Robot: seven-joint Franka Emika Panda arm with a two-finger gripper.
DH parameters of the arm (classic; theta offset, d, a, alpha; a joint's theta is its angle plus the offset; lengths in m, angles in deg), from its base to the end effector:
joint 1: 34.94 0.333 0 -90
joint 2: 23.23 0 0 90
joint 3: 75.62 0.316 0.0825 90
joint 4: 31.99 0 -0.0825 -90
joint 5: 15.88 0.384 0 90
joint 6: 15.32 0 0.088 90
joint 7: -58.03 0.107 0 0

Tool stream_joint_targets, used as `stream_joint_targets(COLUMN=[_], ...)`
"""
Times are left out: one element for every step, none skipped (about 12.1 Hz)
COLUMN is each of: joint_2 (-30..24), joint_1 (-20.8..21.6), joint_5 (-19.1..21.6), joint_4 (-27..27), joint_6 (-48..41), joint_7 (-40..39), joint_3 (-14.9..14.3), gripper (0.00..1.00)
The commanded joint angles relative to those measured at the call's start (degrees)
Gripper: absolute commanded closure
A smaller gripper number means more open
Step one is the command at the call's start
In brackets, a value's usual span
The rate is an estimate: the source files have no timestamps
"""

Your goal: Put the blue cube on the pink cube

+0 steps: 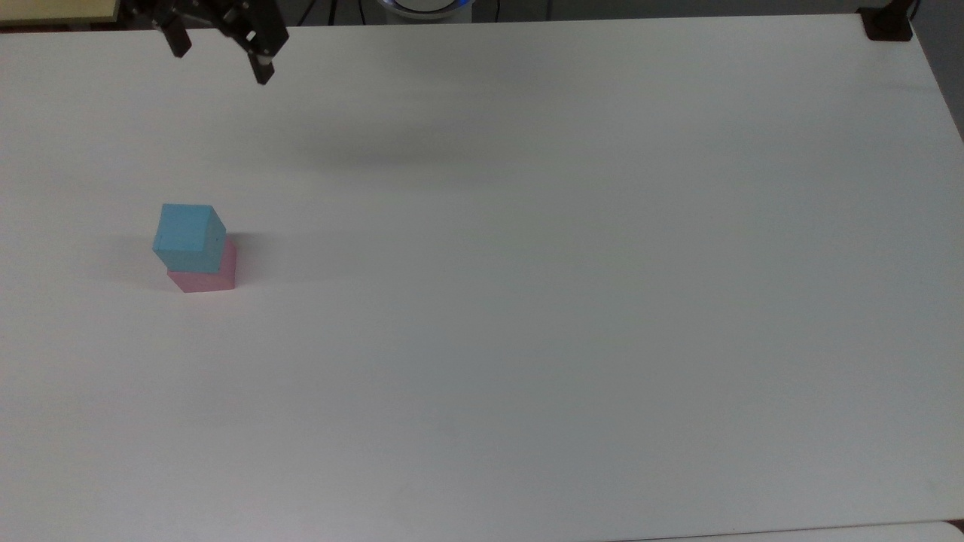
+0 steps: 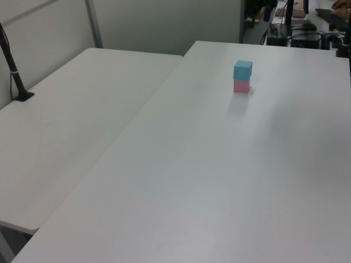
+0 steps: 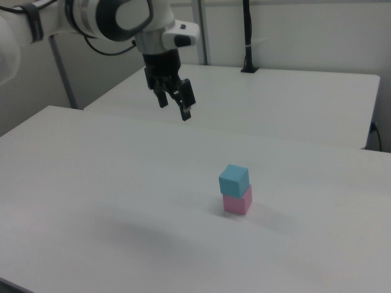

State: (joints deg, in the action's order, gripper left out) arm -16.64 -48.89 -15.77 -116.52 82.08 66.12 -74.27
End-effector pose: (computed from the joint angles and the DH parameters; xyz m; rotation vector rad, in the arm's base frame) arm 0.5883 -0.1322 0.6157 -3.0855 0.5639 -0.1723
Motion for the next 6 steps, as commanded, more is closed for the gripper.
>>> stream_joint_targets(joint_2=[-4.7, -5.4, -6.3, -6.6, -6.5, -6.2], joint_1=[5.0, 8.8, 12.5, 13.8, 14.1, 14.3], joint_5=[1.1, 1.1, 1.1, 1.1, 0.8, 0.3], joint_4=[-5.2, -5.8, -6.7, -6.7, -6.7, -6.6], joint_6=[-0.2, 0.1, 0.5, 0.2, 0.0, 0.2], joint_7=[1.4, 2.5, 2.6, 2.1, 1.6, -2.1], joint_3=[-3.8, -7.1, -10.2, -11.2, -11.2, -11.0], gripper=[0.00, 0.00, 0.00, 0.00, 0.00, 0.00])
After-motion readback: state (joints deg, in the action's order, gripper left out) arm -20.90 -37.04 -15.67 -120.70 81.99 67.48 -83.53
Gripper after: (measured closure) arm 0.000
